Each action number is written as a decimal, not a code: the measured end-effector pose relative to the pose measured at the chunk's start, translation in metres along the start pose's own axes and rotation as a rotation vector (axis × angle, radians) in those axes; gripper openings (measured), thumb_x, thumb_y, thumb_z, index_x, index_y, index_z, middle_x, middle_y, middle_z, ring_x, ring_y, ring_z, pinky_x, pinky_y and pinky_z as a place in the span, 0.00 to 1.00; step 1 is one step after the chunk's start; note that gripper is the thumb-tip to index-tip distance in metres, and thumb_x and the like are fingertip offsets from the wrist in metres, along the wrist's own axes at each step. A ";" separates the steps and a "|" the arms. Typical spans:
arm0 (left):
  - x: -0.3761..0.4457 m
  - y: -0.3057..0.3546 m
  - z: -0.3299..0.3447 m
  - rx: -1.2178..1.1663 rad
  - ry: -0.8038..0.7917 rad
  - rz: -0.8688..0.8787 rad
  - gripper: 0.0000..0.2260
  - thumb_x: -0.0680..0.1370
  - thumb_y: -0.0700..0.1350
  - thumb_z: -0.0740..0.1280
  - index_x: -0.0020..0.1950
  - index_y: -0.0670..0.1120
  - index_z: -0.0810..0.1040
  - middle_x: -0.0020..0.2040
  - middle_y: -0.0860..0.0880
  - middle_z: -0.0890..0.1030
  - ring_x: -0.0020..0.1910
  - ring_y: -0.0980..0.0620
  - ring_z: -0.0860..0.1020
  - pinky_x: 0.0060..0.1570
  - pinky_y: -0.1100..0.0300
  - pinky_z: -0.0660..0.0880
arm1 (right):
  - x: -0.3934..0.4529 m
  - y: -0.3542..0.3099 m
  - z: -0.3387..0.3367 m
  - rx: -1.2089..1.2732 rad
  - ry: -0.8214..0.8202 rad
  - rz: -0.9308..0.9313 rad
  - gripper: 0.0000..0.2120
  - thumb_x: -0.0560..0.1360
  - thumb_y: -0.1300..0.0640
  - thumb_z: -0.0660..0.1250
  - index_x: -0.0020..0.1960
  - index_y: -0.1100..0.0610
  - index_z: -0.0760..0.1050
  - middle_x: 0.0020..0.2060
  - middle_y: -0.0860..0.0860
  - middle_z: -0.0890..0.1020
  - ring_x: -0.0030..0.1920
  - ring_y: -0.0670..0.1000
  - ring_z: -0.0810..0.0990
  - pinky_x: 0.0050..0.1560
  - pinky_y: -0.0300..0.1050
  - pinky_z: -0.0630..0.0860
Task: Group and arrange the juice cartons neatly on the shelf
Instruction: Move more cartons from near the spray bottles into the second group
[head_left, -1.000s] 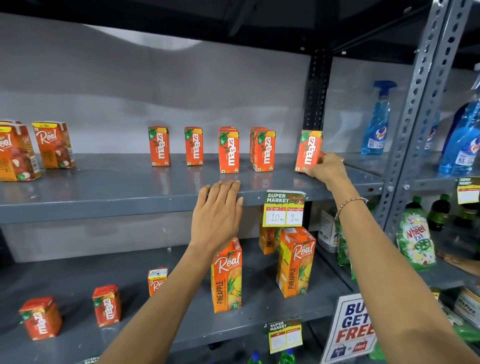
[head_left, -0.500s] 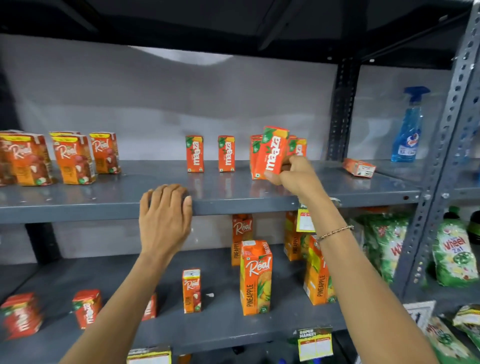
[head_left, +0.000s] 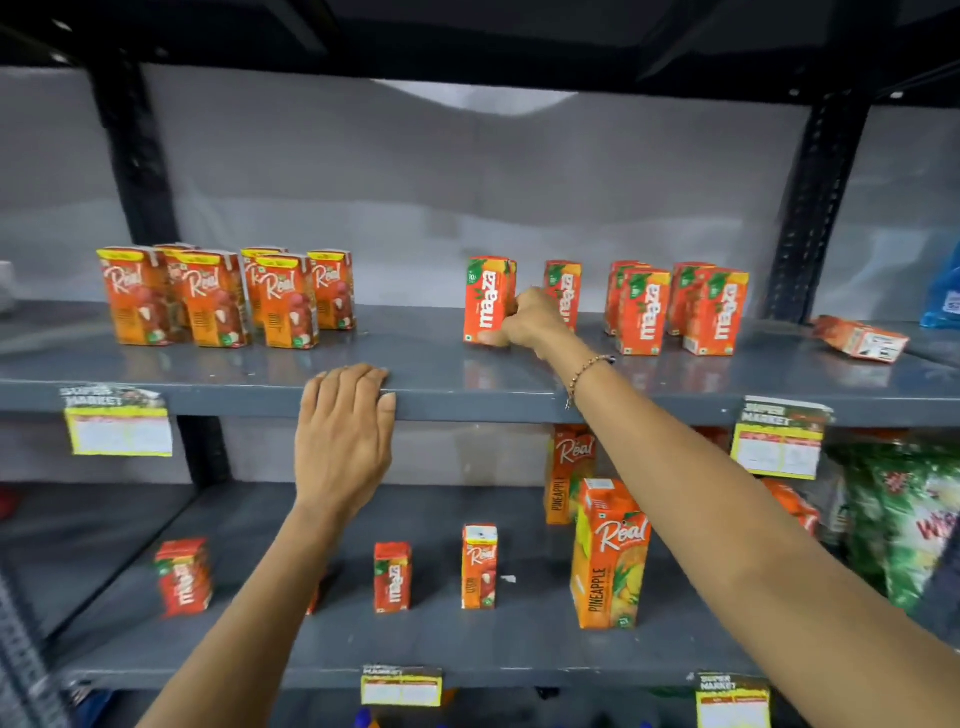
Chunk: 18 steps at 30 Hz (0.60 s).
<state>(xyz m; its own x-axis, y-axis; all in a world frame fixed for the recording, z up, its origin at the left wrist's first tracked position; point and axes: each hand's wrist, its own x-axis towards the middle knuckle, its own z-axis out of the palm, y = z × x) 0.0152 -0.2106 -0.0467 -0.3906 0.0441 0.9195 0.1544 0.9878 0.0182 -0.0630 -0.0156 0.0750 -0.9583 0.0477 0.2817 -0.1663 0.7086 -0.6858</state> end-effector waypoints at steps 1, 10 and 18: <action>0.000 -0.001 0.000 -0.002 -0.004 0.004 0.16 0.81 0.48 0.52 0.57 0.41 0.76 0.55 0.44 0.79 0.54 0.44 0.75 0.62 0.50 0.66 | 0.002 -0.003 0.003 -0.025 0.003 0.003 0.27 0.67 0.57 0.76 0.62 0.62 0.72 0.60 0.57 0.79 0.59 0.57 0.79 0.59 0.48 0.74; -0.002 -0.001 0.005 -0.030 0.011 -0.018 0.16 0.81 0.48 0.52 0.57 0.42 0.76 0.55 0.45 0.78 0.56 0.45 0.74 0.65 0.51 0.64 | 0.015 -0.002 0.012 -0.089 -0.029 0.014 0.27 0.70 0.58 0.73 0.66 0.61 0.68 0.62 0.57 0.76 0.63 0.57 0.76 0.63 0.50 0.71; -0.001 0.007 0.003 -0.071 0.005 -0.095 0.18 0.81 0.49 0.50 0.56 0.43 0.77 0.55 0.45 0.79 0.57 0.45 0.76 0.69 0.51 0.60 | 0.009 0.011 -0.006 -0.060 -0.021 -0.044 0.21 0.69 0.54 0.75 0.58 0.62 0.77 0.54 0.54 0.82 0.56 0.54 0.80 0.58 0.47 0.75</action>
<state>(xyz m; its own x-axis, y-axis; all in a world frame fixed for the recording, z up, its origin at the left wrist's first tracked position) 0.0137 -0.2032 -0.0484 -0.4023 -0.0497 0.9142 0.1806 0.9746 0.1324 -0.0719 -0.0029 0.0744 -0.9551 0.0014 0.2963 -0.1947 0.7509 -0.6311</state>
